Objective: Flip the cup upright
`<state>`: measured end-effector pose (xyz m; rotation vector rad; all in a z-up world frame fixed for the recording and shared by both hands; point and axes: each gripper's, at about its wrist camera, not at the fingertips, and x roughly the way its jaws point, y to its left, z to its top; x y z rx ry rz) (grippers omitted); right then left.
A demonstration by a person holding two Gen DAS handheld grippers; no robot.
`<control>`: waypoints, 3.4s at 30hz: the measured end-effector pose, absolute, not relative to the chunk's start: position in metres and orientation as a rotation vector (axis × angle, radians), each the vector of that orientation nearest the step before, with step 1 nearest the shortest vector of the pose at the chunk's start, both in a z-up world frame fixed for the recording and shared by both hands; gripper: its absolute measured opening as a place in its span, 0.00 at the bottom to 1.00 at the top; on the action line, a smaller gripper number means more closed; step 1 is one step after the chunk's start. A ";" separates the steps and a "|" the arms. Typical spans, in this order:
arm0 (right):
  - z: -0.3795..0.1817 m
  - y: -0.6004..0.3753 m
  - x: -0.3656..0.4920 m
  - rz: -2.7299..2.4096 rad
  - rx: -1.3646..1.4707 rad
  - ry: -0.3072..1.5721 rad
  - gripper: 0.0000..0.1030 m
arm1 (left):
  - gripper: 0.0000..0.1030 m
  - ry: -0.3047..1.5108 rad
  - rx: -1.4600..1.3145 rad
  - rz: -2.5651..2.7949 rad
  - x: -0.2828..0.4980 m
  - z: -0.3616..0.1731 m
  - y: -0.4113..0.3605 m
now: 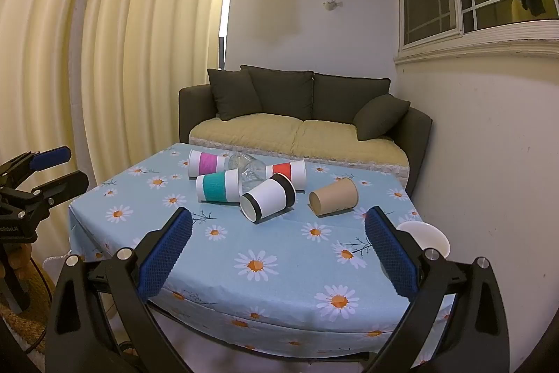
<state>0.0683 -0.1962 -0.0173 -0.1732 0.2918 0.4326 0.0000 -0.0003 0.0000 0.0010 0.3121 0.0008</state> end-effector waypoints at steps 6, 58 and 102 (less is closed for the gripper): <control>-0.017 -0.196 0.068 0.433 -0.174 0.293 0.95 | 0.94 0.316 0.000 0.000 0.001 0.000 -0.001; -0.021 -0.197 0.069 0.433 -0.172 0.305 0.95 | 0.94 0.313 -0.005 -0.005 0.000 0.001 -0.007; -0.008 -0.213 0.266 0.367 0.330 0.846 0.95 | 0.94 0.607 -0.153 -0.088 0.139 -0.002 0.013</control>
